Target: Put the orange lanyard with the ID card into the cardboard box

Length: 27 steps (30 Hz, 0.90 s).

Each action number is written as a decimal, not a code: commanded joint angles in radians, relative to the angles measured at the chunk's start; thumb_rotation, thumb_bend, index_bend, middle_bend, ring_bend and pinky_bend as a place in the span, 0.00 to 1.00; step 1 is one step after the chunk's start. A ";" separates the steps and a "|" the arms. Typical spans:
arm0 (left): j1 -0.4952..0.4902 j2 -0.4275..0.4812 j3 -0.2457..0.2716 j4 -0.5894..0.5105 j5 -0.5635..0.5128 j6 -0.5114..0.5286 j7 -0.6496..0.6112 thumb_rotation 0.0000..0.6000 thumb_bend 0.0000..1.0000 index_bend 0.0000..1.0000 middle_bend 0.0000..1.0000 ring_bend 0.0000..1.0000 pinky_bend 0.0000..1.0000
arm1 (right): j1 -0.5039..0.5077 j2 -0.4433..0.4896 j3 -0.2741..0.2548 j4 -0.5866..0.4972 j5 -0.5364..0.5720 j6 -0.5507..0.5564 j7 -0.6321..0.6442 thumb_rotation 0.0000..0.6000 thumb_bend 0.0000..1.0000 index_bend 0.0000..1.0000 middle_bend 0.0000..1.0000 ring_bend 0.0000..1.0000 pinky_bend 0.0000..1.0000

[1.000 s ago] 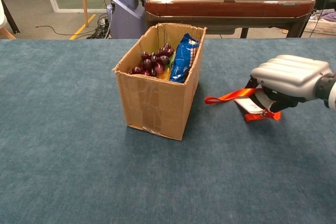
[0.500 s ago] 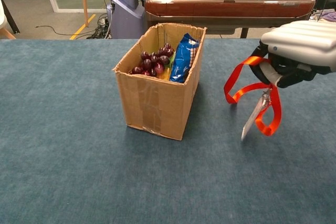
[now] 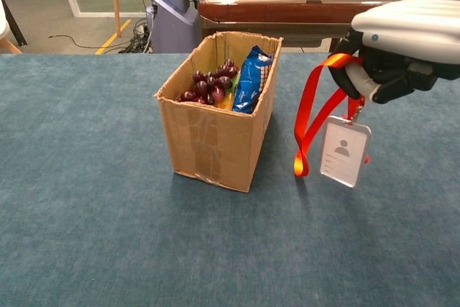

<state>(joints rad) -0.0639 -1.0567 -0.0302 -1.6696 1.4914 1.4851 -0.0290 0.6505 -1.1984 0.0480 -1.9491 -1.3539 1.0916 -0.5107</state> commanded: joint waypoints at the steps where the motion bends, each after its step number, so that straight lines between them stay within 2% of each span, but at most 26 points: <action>1: 0.000 0.000 0.000 0.000 0.000 0.001 0.000 1.00 0.16 0.40 0.39 0.28 0.42 | 0.003 0.016 0.003 -0.038 -0.019 -0.008 -0.003 1.00 0.86 0.71 1.00 1.00 1.00; 13: 0.002 0.002 -0.002 -0.001 -0.003 0.003 -0.005 1.00 0.16 0.40 0.39 0.28 0.42 | 0.026 0.034 0.015 -0.145 -0.045 -0.054 -0.020 1.00 0.86 0.71 1.00 1.00 1.00; 27: 0.006 0.009 -0.005 -0.003 -0.003 0.013 -0.015 1.00 0.16 0.40 0.39 0.28 0.42 | 0.087 -0.015 0.032 -0.233 -0.016 -0.137 -0.058 1.00 0.86 0.71 1.00 1.00 1.00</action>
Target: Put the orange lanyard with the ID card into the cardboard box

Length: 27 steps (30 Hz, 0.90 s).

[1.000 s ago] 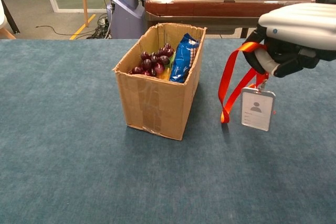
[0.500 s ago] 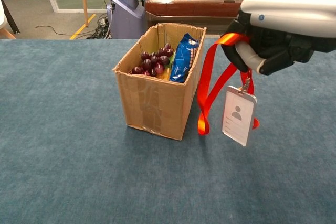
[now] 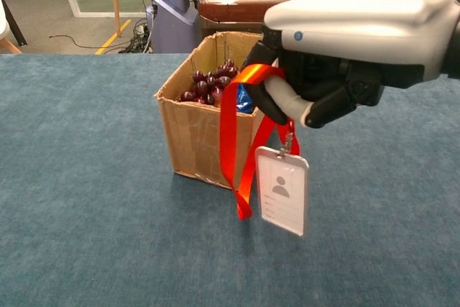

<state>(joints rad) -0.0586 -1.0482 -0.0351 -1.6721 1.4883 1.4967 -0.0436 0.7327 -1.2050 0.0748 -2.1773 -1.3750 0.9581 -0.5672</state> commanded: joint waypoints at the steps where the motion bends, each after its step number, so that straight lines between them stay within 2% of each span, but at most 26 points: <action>1: 0.001 0.001 0.000 -0.001 0.001 0.002 -0.002 1.00 0.16 0.40 0.39 0.28 0.42 | 0.010 -0.015 0.010 -0.008 0.009 -0.006 -0.002 1.00 0.86 0.71 1.00 1.00 1.00; 11: 0.003 0.004 -0.003 0.001 -0.003 0.005 -0.002 1.00 0.16 0.40 0.39 0.28 0.42 | 0.053 -0.066 0.056 -0.036 0.033 -0.004 -0.025 1.00 0.86 0.71 1.00 1.00 1.00; 20: 0.004 0.006 -0.001 -0.001 -0.002 0.004 -0.007 1.00 0.16 0.40 0.39 0.28 0.42 | 0.055 -0.081 0.105 -0.031 -0.012 0.050 0.060 1.00 0.86 0.71 1.00 1.00 1.00; 27: 0.002 0.004 0.000 0.001 -0.001 -0.001 -0.002 1.00 0.16 0.40 0.39 0.28 0.42 | 0.051 -0.088 0.151 0.017 -0.022 0.102 0.120 1.00 0.86 0.71 1.00 1.00 1.00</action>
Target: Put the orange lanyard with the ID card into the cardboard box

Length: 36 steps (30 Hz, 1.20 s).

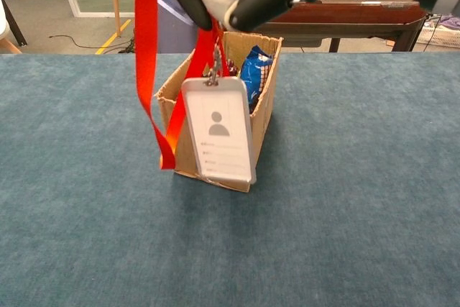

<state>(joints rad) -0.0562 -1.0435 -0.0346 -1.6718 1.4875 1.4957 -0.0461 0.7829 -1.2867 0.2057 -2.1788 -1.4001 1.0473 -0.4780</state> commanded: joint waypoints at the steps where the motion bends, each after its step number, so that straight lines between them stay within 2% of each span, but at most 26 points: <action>1: 0.000 -0.001 0.000 0.000 -0.001 0.000 0.001 1.00 0.16 0.40 0.39 0.28 0.42 | 0.002 -0.007 0.028 0.024 0.007 0.014 0.048 1.00 0.85 0.71 1.00 1.00 1.00; 10: 0.000 -0.002 0.000 0.001 -0.001 -0.002 0.005 1.00 0.16 0.40 0.39 0.28 0.42 | 0.011 -0.011 0.100 0.099 0.037 0.046 0.191 1.00 0.86 0.71 1.00 1.00 1.00; 15: 0.000 -0.002 -0.001 0.000 -0.003 0.000 0.002 1.00 0.16 0.40 0.39 0.28 0.42 | 0.018 -0.017 0.127 0.127 0.053 0.064 0.220 1.00 0.85 0.71 1.00 1.00 1.00; 24: 0.000 0.000 -0.002 -0.001 -0.005 -0.002 -0.003 1.00 0.16 0.40 0.39 0.28 0.42 | 0.038 -0.044 0.133 0.183 0.095 0.069 0.180 1.00 0.85 0.71 1.00 1.00 1.00; 36: 0.002 0.005 -0.002 0.000 -0.008 -0.002 -0.015 1.00 0.16 0.40 0.39 0.28 0.42 | 0.080 -0.138 0.128 0.316 0.147 0.057 0.162 1.00 0.85 0.71 1.00 1.00 1.00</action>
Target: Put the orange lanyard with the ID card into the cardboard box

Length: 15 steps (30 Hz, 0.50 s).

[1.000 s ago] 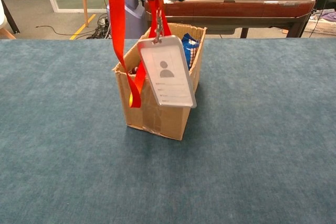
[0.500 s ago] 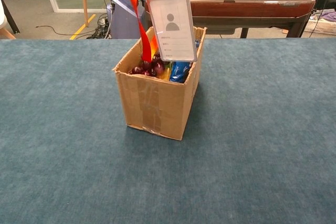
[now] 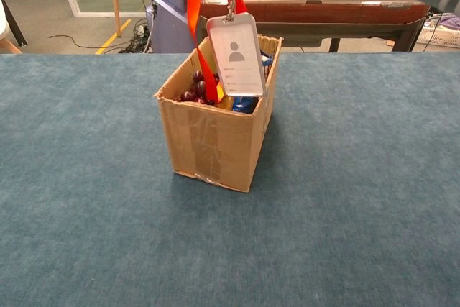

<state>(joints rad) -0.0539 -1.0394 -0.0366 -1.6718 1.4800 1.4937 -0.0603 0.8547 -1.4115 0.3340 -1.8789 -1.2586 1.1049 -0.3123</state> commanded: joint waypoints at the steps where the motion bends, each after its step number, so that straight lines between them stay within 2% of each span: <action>1: 0.000 0.001 0.000 0.000 -0.001 0.000 -0.002 1.00 0.16 0.40 0.39 0.28 0.42 | 0.011 -0.019 -0.003 0.026 0.003 0.000 -0.010 1.00 0.85 0.71 1.00 1.00 1.00; 15: 0.002 0.002 0.003 -0.003 0.006 0.003 0.005 1.00 0.16 0.40 0.39 0.28 0.42 | 0.032 -0.083 0.003 0.129 0.044 0.023 -0.070 1.00 0.84 0.71 1.00 1.00 1.00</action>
<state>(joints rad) -0.0516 -1.0371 -0.0340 -1.6751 1.4860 1.4971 -0.0552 0.8830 -1.4887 0.3349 -1.7573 -1.2207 1.1303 -0.3773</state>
